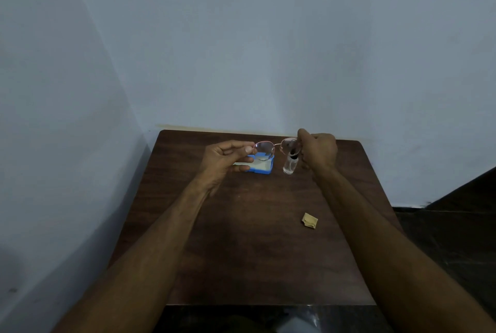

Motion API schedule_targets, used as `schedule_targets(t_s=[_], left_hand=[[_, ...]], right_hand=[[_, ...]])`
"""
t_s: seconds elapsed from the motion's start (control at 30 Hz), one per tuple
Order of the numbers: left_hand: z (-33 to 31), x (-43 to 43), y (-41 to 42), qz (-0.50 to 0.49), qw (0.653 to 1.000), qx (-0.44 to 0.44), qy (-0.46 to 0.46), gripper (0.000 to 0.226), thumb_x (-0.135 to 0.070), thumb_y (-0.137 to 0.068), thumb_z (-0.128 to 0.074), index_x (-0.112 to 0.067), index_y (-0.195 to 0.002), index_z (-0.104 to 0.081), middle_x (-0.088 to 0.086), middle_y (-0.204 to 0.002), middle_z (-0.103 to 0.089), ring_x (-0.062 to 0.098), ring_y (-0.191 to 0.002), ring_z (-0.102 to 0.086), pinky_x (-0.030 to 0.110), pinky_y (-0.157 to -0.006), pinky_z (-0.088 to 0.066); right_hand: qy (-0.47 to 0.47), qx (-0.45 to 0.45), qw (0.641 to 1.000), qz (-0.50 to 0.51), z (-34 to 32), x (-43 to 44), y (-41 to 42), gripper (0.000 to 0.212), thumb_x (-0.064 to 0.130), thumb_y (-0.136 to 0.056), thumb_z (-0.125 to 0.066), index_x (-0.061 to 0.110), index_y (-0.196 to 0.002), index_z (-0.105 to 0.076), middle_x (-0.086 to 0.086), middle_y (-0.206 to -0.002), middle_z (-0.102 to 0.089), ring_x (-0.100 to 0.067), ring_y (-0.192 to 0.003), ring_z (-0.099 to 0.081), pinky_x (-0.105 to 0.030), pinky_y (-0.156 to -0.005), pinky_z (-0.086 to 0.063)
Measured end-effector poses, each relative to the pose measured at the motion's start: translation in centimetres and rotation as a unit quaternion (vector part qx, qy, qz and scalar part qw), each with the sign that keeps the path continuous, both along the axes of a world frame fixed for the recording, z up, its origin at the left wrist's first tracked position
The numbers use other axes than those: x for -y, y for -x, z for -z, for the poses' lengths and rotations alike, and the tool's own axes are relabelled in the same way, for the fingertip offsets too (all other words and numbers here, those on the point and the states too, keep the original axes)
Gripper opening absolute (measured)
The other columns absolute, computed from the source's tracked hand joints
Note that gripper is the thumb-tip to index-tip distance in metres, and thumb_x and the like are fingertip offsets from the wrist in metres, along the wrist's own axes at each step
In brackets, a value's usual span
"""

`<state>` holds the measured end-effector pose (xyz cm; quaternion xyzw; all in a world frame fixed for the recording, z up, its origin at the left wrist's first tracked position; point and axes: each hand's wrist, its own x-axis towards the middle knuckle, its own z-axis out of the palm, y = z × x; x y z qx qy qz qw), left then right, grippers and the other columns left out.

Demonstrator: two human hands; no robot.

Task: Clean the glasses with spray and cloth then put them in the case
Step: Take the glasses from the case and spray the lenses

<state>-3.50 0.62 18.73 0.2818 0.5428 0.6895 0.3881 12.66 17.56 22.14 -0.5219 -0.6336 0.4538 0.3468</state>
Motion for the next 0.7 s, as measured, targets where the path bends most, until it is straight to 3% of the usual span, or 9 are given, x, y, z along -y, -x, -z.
schedule_targets(t_s=[0.23, 0.33, 0.4, 0.47, 0.6, 0.7], left_hand=[[0.1, -1.1, -0.8, -0.025, 1.000, -0.001, -0.004, 0.015, -0.009, -0.093, -0.074, -0.006, -0.107, -0.079, 0.014, -0.096, -0.082, 0.021, -0.081, -0.079, 0.029, -0.073, -0.066], [0.4, -2.0, -0.8, -0.046, 0.999, -0.018, 0.006, 0.019, -0.010, -0.091, -0.076, -0.004, -0.109, -0.079, 0.014, -0.096, -0.081, 0.022, -0.081, -0.079, 0.029, -0.072, -0.066], [0.5, -2.4, -0.8, -0.059, 0.998, -0.019, 0.007, 0.018, -0.008, -0.092, -0.075, -0.001, -0.108, -0.078, 0.015, -0.093, -0.081, 0.021, -0.079, -0.079, 0.028, -0.070, -0.066], [0.8, -2.9, -0.6, -0.075, 0.997, -0.018, 0.014, 0.017, -0.005, -0.093, -0.074, 0.003, -0.108, -0.077, 0.016, -0.090, -0.079, 0.019, -0.076, -0.078, 0.026, -0.069, -0.065], [1.7, -3.7, 0.3, -0.113, 0.993, -0.003, 0.033, 0.015, -0.005, -0.093, -0.076, 0.003, -0.105, -0.078, 0.017, -0.087, -0.079, 0.020, -0.073, -0.078, 0.028, -0.070, -0.066], [2.3, -3.9, 0.9, -0.138, 0.989, 0.021, 0.041, 0.014, -0.009, -0.091, -0.077, -0.005, -0.104, -0.079, 0.013, -0.089, -0.079, 0.019, -0.077, -0.077, 0.030, -0.073, -0.066]], right_hand=[[0.070, -0.020, 0.997, 0.017, 1.5, -1.2, 0.4, 0.038, 0.040, -0.066, -0.060, 0.006, -0.051, -0.066, -0.009, -0.052, -0.064, -0.025, -0.049, -0.050, -0.040, -0.058, -0.041], [0.117, -0.050, 0.992, 0.005, 1.2, -1.1, 0.5, 0.037, 0.029, -0.075, -0.057, -0.001, -0.058, -0.070, -0.012, -0.063, -0.075, -0.018, -0.036, -0.042, -0.030, -0.046, -0.037], [0.147, -0.084, 0.986, -0.005, 0.9, -1.0, 0.4, 0.033, 0.008, -0.086, -0.053, -0.006, -0.056, -0.058, -0.003, -0.045, -0.062, -0.013, -0.028, -0.029, -0.018, -0.037, -0.024], [0.152, -0.097, 0.983, -0.020, 1.1, -1.5, 0.3, 0.030, 0.002, -0.089, -0.054, -0.002, -0.060, -0.055, -0.001, -0.038, -0.046, -0.015, -0.030, -0.027, -0.017, -0.035, -0.021], [0.113, -0.071, 0.991, -0.033, 4.2, -4.1, -0.1, 0.029, 0.012, -0.095, -0.061, -0.005, -0.074, -0.071, -0.009, -0.048, -0.054, -0.017, -0.034, -0.043, -0.025, -0.037, -0.035], [0.006, 0.000, 1.000, -0.002, 7.3, -6.1, -0.6, 0.016, 0.013, -0.093, -0.062, 0.009, -0.085, -0.075, -0.004, -0.071, -0.071, -0.018, -0.060, -0.065, -0.036, -0.057, -0.056]])
